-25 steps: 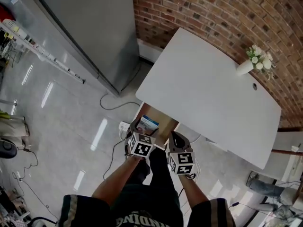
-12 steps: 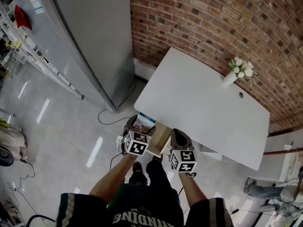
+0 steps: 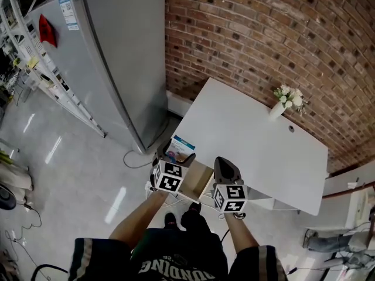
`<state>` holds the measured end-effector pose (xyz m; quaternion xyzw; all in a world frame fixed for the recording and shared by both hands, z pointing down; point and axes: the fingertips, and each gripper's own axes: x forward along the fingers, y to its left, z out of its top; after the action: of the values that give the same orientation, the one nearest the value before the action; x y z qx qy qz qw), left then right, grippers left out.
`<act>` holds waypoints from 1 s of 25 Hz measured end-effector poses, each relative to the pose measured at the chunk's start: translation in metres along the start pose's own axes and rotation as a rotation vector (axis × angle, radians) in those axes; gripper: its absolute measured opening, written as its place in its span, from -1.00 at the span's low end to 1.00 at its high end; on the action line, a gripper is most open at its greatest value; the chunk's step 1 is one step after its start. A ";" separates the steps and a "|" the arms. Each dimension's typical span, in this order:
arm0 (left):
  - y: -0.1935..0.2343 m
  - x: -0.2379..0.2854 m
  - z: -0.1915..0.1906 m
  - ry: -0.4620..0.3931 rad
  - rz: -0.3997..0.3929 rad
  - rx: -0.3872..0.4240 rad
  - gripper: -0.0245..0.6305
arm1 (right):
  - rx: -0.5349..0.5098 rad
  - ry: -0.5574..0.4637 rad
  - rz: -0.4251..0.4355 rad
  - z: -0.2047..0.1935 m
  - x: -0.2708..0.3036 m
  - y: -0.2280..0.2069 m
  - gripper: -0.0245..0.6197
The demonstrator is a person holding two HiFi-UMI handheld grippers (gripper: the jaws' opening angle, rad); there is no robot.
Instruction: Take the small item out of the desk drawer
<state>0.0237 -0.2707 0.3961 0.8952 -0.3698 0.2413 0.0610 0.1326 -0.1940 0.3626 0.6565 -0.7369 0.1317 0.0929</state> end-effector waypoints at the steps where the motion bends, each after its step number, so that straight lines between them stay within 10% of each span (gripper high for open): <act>1: 0.002 -0.004 0.007 -0.013 0.002 0.011 0.42 | -0.003 -0.012 0.001 0.005 -0.002 0.002 -0.85; 25: 0.012 -0.051 0.055 -0.132 0.022 0.059 0.42 | -0.061 -0.103 0.001 0.039 -0.023 0.025 -0.85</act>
<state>0.0055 -0.2633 0.3229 0.9064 -0.3756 0.1933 0.0076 0.1118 -0.1820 0.3164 0.6588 -0.7448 0.0753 0.0749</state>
